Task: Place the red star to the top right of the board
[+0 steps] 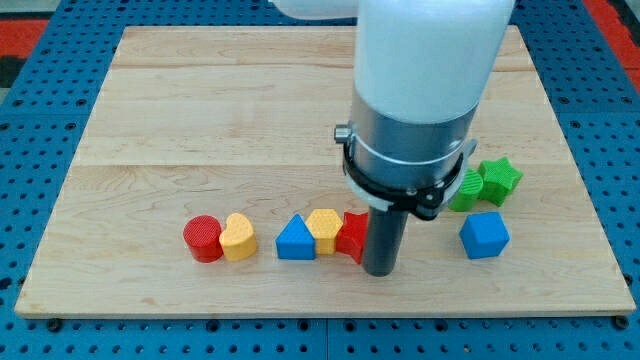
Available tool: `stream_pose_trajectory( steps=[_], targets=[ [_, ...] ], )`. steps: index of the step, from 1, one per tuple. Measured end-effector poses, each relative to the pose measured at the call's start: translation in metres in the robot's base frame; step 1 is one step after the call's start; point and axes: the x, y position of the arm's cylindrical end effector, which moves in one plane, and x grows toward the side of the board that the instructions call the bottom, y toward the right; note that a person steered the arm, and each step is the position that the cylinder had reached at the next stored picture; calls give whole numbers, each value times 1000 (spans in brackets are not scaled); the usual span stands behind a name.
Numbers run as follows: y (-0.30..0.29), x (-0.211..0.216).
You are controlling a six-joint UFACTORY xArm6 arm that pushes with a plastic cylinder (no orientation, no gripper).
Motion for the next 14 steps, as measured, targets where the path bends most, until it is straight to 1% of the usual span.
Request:
stream_pose_trajectory(
  steps=[1,3,4,5,6,7,8,9,10,11,12,13,14],
  targets=[
    [-21,-21],
    [-75,-89],
    [-65,-130],
    [-30,-157],
    [5,-163],
    [52,-192],
    [84,-212],
    [90,-202],
    [106,-202],
    [108,-234],
    [123,-279],
    [135,-308],
    [109,-277]
  ],
)
